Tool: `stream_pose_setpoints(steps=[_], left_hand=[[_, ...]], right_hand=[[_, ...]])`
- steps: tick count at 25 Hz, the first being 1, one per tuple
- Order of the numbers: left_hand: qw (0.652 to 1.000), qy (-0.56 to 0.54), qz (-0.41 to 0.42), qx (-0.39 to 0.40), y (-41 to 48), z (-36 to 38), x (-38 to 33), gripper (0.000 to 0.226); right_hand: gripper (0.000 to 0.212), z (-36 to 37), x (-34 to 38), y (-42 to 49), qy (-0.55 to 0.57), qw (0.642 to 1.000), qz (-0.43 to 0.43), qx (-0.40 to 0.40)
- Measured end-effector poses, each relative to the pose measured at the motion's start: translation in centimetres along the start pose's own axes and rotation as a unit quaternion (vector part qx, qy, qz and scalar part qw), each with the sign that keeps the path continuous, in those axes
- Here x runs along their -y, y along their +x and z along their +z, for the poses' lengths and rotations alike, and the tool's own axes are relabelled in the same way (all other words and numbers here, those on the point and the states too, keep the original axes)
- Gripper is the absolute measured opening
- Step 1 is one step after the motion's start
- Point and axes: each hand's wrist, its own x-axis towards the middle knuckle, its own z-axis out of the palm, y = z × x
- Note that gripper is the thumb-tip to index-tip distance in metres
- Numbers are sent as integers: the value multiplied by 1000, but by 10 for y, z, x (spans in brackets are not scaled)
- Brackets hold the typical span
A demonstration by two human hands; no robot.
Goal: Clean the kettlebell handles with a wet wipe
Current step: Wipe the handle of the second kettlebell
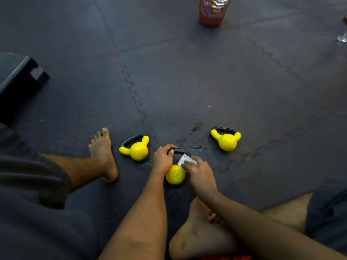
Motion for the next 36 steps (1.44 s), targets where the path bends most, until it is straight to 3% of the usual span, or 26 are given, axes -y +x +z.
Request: stream_pose_setpoints(steps=[2,4,10,18,25,31,36], left_hand=[[1000,0,2,0,-1,0,-2,23],[1000,3,7,-1,-2,-2,-4,23],[999,23,43,22,-7,-1,-14,24],[999,33,26,-10,-6,0,-12,23],[996,60,65,26,-15,7,-27,23],[1000,9,26,-12,-12,0,-12,22],[999,1,41,3,-14,1,-12,22]], right_hand=[[44,11,-10,-12,-67,993,-36,89],[51,12,-14,-10,-85,987,-40,129],[43,6,-7,3,-97,971,-14,216],[62,-5,-11,-13,-77,968,-22,236],[33,1,-2,5,-87,953,30,289],[67,-5,-8,-17,-77,960,-5,270],[57,0,-6,-6,-98,952,7,290]])
